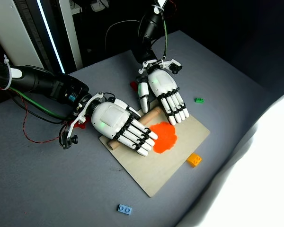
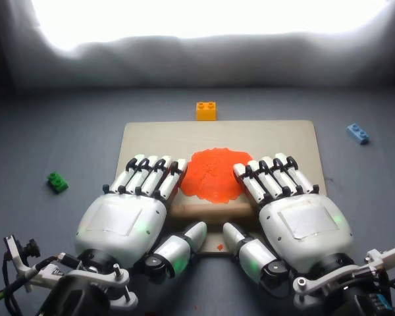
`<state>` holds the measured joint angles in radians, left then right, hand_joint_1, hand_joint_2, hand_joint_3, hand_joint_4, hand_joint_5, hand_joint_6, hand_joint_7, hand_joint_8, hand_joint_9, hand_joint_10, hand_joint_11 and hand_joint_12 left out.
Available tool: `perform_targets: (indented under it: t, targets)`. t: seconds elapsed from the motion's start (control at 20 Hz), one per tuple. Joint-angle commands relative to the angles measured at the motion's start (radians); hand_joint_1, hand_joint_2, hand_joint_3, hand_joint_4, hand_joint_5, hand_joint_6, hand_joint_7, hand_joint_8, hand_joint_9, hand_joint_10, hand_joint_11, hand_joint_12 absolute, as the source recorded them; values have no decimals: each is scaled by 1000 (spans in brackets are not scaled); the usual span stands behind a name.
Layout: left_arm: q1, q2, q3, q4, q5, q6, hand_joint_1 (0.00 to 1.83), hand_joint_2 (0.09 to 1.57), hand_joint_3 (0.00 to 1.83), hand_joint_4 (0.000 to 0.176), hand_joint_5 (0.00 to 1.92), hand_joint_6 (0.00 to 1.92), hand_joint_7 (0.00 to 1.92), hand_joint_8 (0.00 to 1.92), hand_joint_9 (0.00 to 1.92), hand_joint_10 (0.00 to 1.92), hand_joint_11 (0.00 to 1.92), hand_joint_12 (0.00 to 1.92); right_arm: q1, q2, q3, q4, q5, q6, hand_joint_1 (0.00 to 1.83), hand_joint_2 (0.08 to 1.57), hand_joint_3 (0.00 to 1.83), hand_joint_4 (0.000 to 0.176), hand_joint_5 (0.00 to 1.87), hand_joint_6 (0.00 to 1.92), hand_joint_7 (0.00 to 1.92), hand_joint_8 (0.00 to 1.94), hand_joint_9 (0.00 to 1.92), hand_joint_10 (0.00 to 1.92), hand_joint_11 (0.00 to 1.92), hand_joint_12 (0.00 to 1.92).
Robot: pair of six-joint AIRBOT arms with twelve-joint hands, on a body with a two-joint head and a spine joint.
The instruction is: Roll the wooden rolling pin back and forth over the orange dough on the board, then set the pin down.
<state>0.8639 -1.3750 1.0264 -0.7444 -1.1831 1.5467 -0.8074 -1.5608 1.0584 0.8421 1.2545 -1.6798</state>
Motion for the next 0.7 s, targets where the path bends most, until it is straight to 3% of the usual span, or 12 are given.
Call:
perform_targets:
  t: [0.0,0.65]
  targets:
    - [-8,-1,4,60,-91,-1,0,1415,10,0,0,0,0,0,0,0,0,0,3,1,2,-68,86,2,0,1436,13,0,92,6,82,3,28,1,0,0]
    - [-32,-21,41,60,-69,-1,0,1407,4,0,0,0,0,0,0,0,0,0,15,-4,42,-61,57,5,0,1429,4,0,53,2,50,0,2,0,0,0]
